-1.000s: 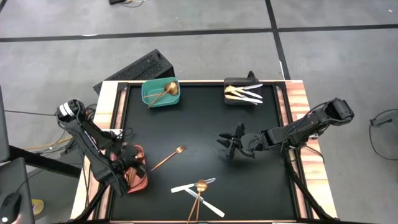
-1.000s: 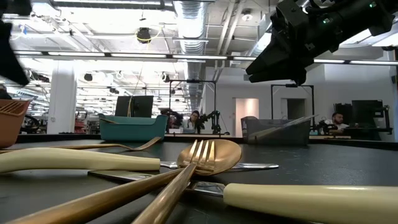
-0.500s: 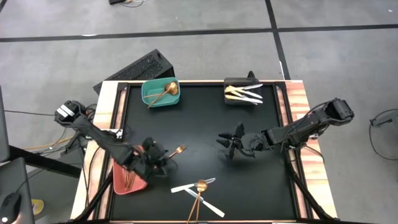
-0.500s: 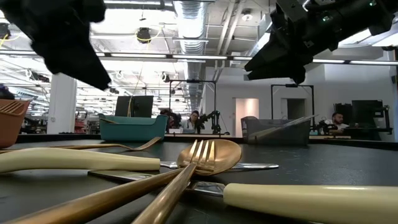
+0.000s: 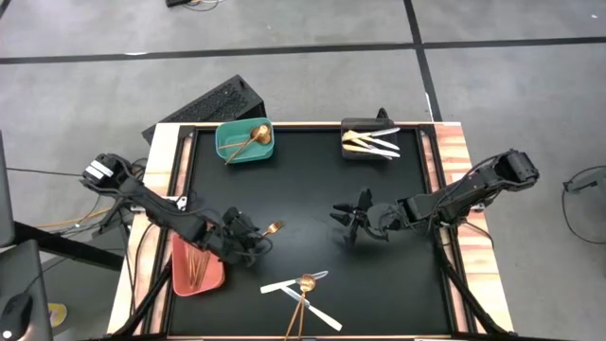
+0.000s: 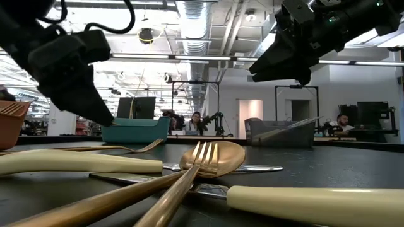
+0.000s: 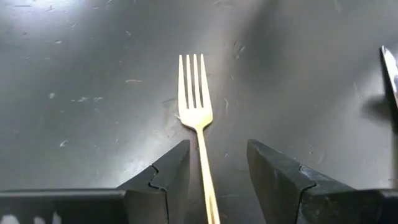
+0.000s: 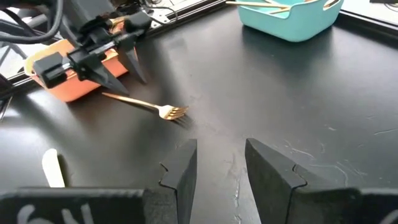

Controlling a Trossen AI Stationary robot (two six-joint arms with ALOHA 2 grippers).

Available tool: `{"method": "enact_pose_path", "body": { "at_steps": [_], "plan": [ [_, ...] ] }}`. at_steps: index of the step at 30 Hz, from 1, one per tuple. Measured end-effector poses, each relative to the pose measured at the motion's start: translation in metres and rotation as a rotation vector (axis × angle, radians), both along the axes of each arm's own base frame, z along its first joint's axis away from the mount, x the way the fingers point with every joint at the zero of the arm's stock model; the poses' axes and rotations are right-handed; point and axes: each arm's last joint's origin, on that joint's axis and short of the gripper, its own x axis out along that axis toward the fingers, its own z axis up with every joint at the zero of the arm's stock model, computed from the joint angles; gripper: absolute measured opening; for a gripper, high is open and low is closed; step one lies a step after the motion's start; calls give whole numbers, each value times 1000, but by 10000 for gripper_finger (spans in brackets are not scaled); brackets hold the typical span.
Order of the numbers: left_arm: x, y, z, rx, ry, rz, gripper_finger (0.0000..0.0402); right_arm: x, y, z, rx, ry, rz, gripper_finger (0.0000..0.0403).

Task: Sort silverware by color (type)
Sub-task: Put the gold fork into the orange bin

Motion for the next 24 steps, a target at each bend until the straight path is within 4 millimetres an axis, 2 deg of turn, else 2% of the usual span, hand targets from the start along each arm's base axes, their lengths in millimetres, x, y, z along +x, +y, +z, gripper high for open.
{"method": "enact_pose_path", "body": {
  "at_steps": [7, 16, 24],
  "plan": [
    [-7, 3, -15, -3, -74, -51, 144, 0, 0, -1, -4, 7, 1, 155],
    [-8, 5, -15, 66, -59, -74, 144, 0, 0, -1, -5, 8, 1, 155],
    [1, 11, -18, 29, -41, -92, 144, 0, -1, -1, -6, 7, -3, 155]
  ]
}}
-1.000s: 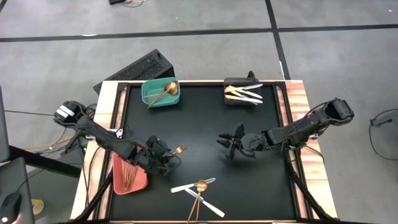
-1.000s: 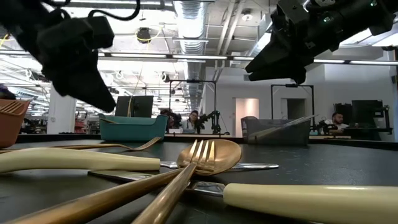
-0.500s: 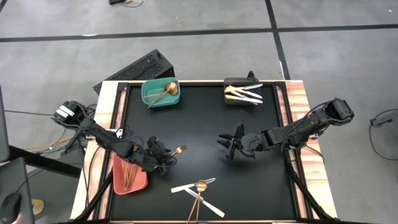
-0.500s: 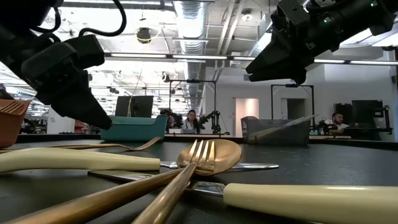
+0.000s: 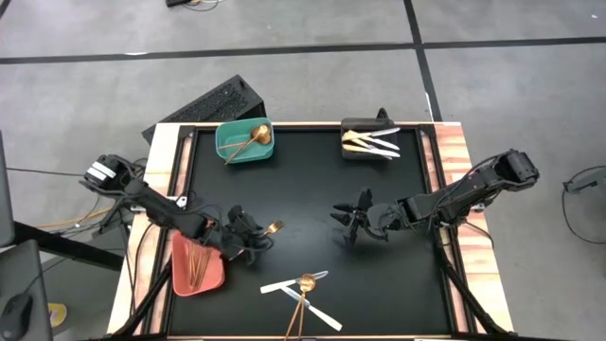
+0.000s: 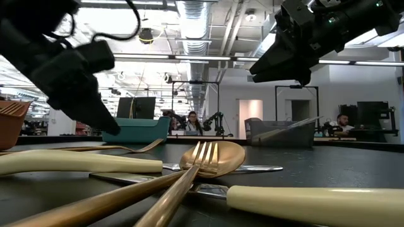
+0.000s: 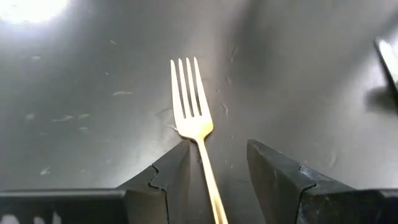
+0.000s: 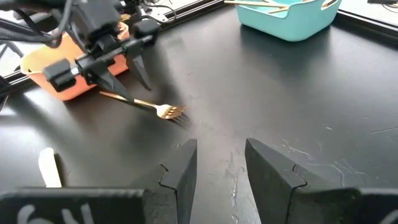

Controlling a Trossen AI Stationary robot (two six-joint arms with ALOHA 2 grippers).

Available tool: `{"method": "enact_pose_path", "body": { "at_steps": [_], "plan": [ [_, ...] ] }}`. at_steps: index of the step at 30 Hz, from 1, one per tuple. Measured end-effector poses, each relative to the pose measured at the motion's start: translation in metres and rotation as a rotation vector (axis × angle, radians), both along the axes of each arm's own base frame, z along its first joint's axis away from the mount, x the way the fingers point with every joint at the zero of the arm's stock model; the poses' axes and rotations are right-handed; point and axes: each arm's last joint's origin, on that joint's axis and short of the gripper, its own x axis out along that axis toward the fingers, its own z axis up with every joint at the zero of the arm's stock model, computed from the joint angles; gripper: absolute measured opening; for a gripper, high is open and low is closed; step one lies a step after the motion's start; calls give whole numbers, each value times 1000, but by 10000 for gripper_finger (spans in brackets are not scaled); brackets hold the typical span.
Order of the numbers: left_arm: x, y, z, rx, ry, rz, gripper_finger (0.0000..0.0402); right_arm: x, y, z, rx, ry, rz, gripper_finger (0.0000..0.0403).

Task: Sort silverware by color (type)
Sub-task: Put the gold fork into the orange bin

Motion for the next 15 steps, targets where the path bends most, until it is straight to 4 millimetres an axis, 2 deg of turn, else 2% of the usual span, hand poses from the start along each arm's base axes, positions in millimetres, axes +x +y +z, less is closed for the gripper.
{"method": "enact_pose_path", "body": {
  "at_steps": [4, 10, 12, 15],
  "plan": [
    [16, 4, -12, 10, 85, -20, 144, 0, -2, 0, 0, -1, -8, 155],
    [37, 10, -33, 25, 190, 81, 139, 0, -1, 0, 5, 1, -7, 155],
    [40, 11, -34, 16, 216, 118, 125, 0, -1, 0, 4, 3, -8, 155],
    [42, 10, -29, 12, 258, 136, 82, 0, -1, -1, 4, 6, -9, 155]
  ]
}}
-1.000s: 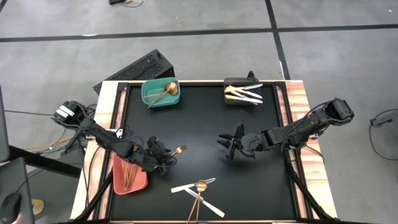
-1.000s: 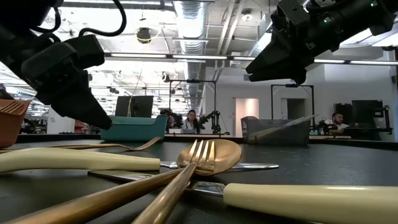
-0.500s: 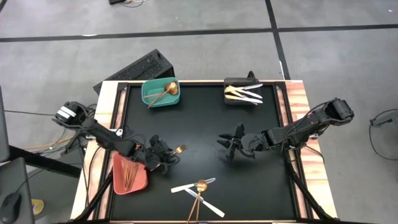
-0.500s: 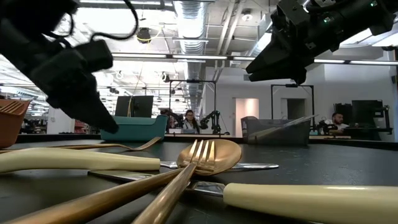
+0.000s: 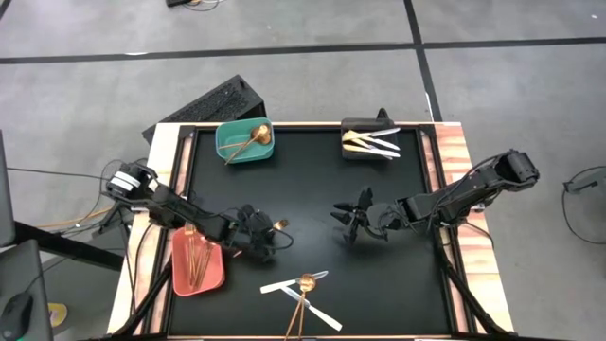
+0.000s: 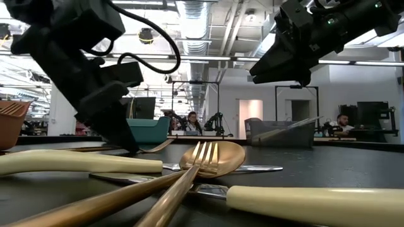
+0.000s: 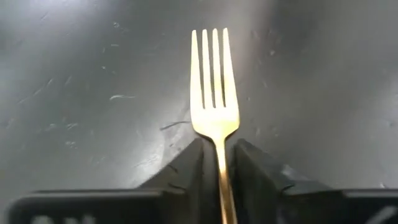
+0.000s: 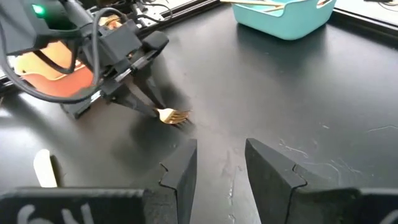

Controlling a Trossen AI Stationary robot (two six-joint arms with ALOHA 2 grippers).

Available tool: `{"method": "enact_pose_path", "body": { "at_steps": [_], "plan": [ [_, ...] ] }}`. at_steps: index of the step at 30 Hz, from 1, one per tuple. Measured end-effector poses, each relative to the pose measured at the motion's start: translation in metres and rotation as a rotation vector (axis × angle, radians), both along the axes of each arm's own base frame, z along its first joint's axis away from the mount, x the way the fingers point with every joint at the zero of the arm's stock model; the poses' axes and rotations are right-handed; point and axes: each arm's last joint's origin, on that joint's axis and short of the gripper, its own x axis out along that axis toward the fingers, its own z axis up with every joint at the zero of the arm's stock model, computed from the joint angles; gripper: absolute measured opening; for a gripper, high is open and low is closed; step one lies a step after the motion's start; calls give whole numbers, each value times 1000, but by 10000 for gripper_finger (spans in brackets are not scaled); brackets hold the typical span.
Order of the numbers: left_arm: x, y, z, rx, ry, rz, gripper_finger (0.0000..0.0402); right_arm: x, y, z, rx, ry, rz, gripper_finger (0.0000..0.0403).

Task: Sort silverware by color (type)
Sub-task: Put the gold fork into the orange bin

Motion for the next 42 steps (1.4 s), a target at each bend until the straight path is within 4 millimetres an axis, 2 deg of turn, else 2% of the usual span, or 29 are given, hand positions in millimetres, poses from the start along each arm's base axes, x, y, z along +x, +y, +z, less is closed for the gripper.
{"method": "enact_pose_path", "body": {
  "at_steps": [4, 8, 13, 18, 22, 28, 35, 39, 42],
  "plan": [
    [0, -2, 15, -9, 49, 5, 12, 0, 0, 0, -3, 0, 2, 155],
    [-5, -3, 35, 50, 141, 73, 9, 0, 1, 0, -2, 2, 8, 155],
    [-11, -6, 74, 200, 206, 245, 4, -1, 2, -1, -5, 13, 13, 155],
    [-15, -15, 112, 297, 207, 330, 4, -2, 1, -2, -13, 32, 12, 155],
    [-19, -22, 132, 329, 193, 363, 4, -2, 1, -3, -16, 44, 13, 155],
    [-18, -28, 134, 328, 149, 353, 4, -3, 1, -5, -21, 60, 13, 155],
    [-15, -46, 128, 276, 68, 276, 4, -3, 2, -5, -20, 60, 16, 155],
    [-29, -65, 128, 231, 19, 291, 4, -4, 6, -5, -21, 61, 30, 155],
    [-46, -78, 129, 199, 31, 314, 4, -5, 8, -5, -23, 60, 36, 155]
  ]
}}
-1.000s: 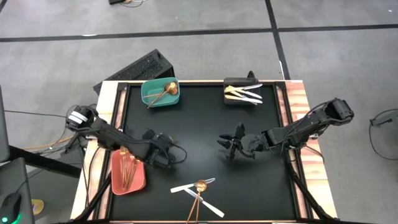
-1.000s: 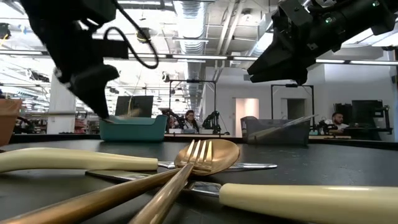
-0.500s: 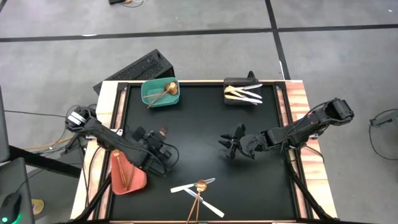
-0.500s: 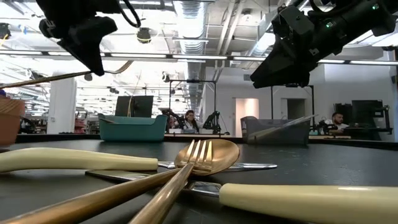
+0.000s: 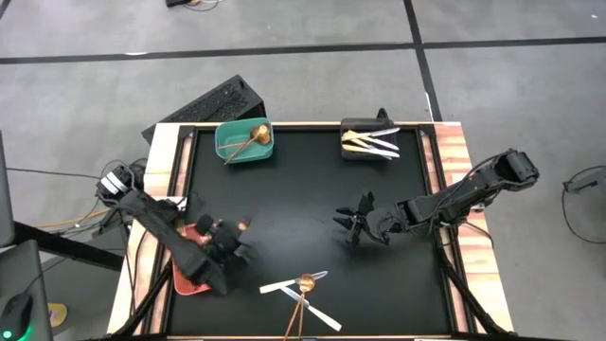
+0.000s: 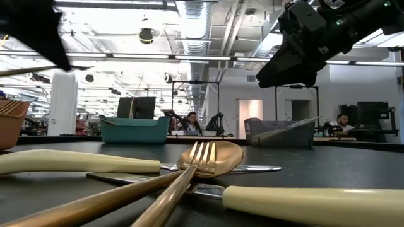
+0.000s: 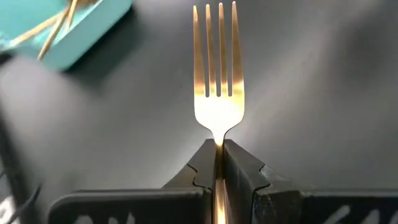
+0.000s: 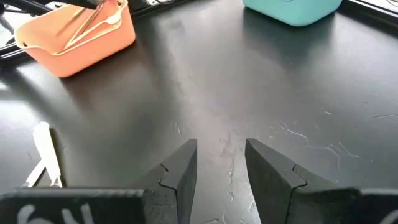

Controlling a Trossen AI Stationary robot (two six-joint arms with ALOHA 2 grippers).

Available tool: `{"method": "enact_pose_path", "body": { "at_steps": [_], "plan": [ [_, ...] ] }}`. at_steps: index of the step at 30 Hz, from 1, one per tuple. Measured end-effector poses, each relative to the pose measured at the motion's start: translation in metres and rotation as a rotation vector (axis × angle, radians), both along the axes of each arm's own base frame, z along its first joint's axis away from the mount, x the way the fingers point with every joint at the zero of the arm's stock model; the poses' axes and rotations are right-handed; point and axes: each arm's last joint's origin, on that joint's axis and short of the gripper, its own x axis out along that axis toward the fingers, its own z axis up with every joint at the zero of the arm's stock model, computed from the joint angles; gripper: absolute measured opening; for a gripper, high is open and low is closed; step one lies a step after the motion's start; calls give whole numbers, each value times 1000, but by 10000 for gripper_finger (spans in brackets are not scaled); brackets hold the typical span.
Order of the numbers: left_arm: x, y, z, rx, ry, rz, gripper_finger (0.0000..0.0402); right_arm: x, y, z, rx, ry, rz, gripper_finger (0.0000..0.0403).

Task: Sort silverware by color (type)
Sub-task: Put the gold fork into the orange bin, then adjust the orange bin on the table

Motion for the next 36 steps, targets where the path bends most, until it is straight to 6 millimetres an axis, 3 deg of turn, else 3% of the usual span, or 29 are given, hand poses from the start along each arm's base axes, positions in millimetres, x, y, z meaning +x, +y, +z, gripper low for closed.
{"method": "enact_pose_path", "body": {
  "at_steps": [5, 9, 15, 21, 27, 36],
  "plan": [
    [-39, -13, 4, 8, 3, 151, 4, 0, -1, 0, -5, -2, -10, 155],
    [-59, -16, -9, -11, 3, 207, 4, 0, -1, 0, -11, -3, -21, 155],
    [-68, -6, -39, -30, 137, 301, 4, 0, -1, 0, -12, -1, -21, 155],
    [-74, -1, -55, -55, 177, 331, 4, 0, -1, 0, -12, -1, -21, 155],
    [-73, -2, -56, -73, 170, 333, 18, 1, -3, 0, -11, -5, -30, 155],
    [-68, -12, -38, -104, 184, 312, 101, 1, -4, 1, -7, -16, -32, 155]
  ]
}}
